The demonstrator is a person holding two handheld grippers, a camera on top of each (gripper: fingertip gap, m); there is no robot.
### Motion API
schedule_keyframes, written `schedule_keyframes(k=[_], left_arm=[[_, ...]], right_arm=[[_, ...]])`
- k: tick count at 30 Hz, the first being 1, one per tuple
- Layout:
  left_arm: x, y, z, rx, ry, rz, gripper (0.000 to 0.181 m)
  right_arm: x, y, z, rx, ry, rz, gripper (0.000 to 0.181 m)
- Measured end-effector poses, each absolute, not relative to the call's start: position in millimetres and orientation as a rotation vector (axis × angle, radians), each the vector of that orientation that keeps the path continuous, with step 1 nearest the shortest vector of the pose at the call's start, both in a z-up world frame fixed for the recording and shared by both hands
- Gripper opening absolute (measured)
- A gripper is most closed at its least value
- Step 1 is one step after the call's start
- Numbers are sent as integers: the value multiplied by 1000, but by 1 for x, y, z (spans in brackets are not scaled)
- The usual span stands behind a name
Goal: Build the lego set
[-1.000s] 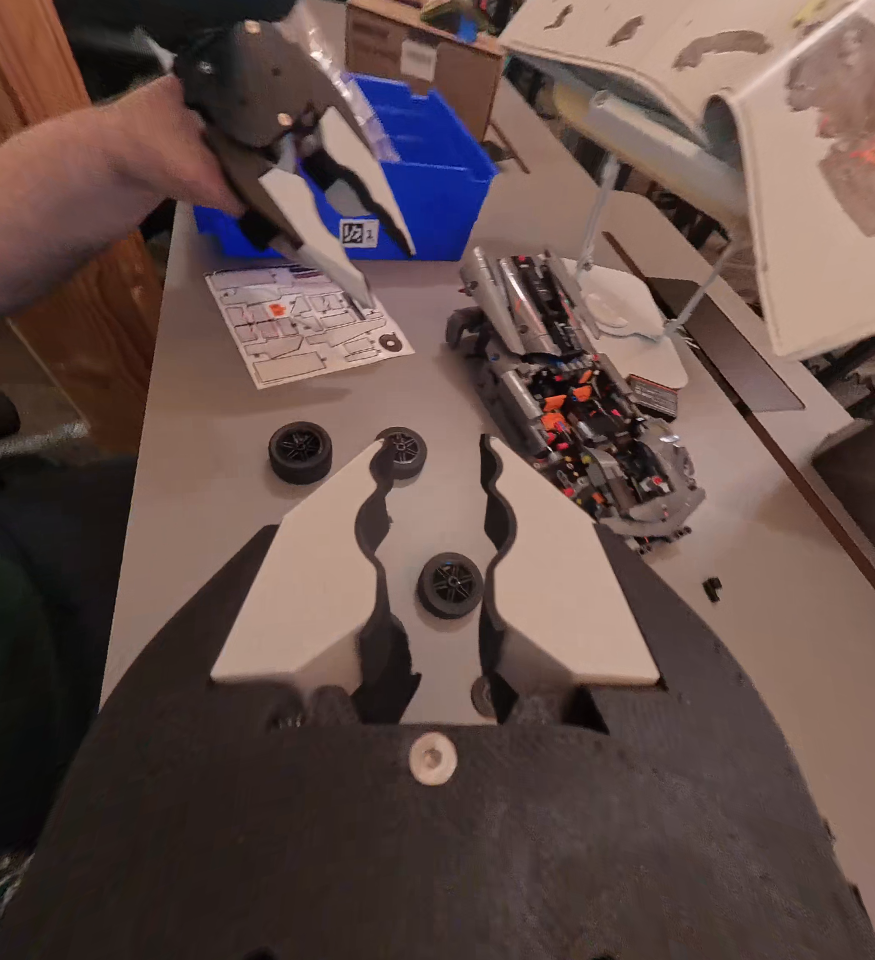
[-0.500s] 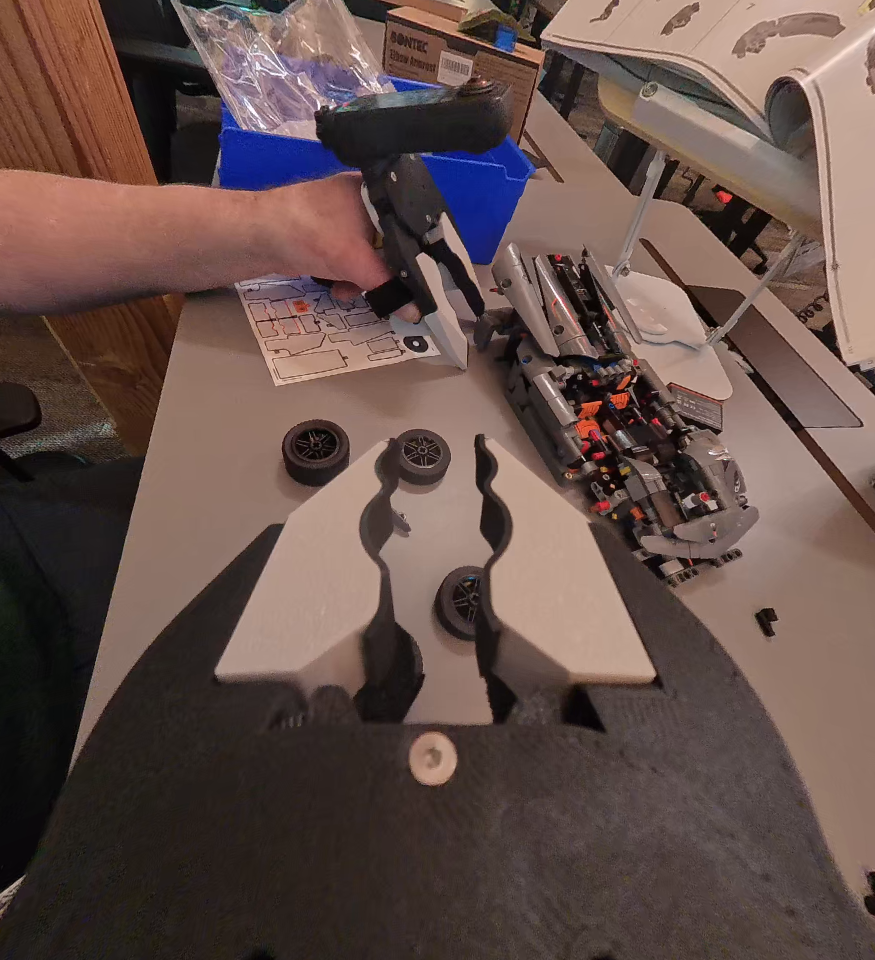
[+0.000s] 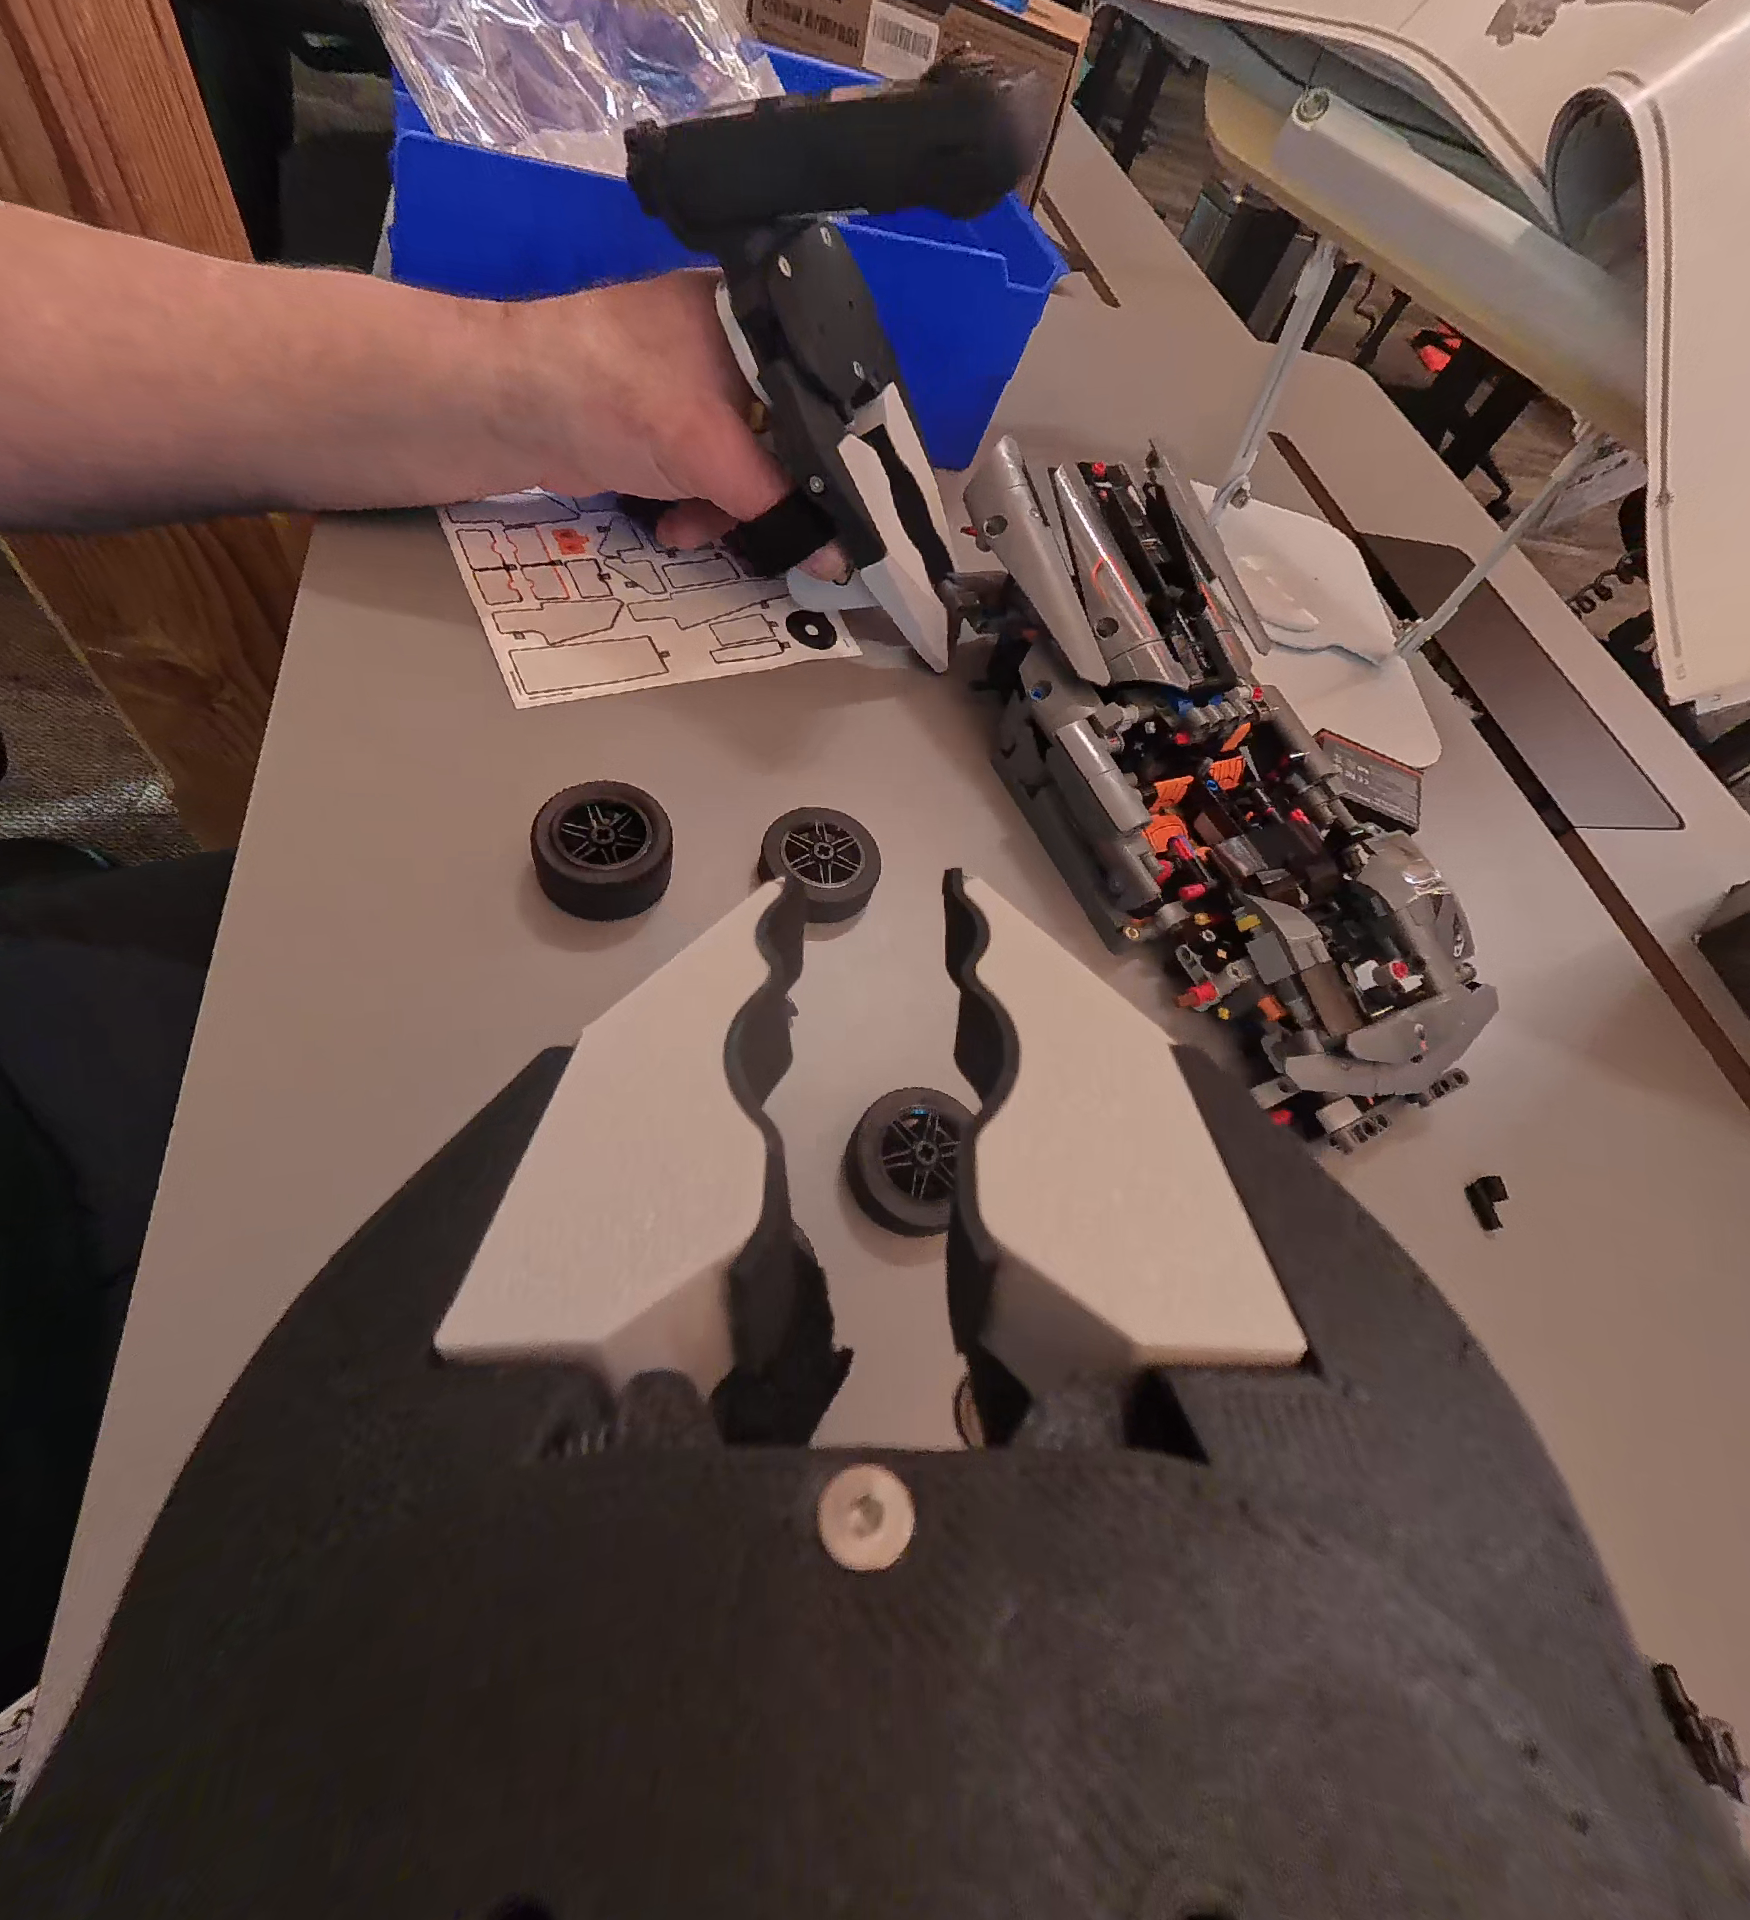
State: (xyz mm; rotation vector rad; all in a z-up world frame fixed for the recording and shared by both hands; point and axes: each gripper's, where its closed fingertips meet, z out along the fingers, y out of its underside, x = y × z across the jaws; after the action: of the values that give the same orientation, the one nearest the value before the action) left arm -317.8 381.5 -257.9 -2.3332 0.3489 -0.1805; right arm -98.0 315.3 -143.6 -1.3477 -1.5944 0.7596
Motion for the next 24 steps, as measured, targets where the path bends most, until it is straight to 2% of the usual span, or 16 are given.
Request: schedule_keyframes(k=[13, 16, 19, 24], left_arm=[[-234, 351, -254, -2308, 593, -327, 20], [-223, 339, -247, -2303, 662, -358, 25], [-234, 329, -229, -2271, 664, -346, 35], [-274, 341, -210, -2173, 658, -89, 66]], right_arm=[[-96, 315, -150, -1346, -1633, 775, 26], [-97, 310, -155, -1334, -1676, 781, 31], [-100, 302, -159, -1327, -1719, 811, 33], [-111, 281, -171, -1284, -1839, 828, 39]])
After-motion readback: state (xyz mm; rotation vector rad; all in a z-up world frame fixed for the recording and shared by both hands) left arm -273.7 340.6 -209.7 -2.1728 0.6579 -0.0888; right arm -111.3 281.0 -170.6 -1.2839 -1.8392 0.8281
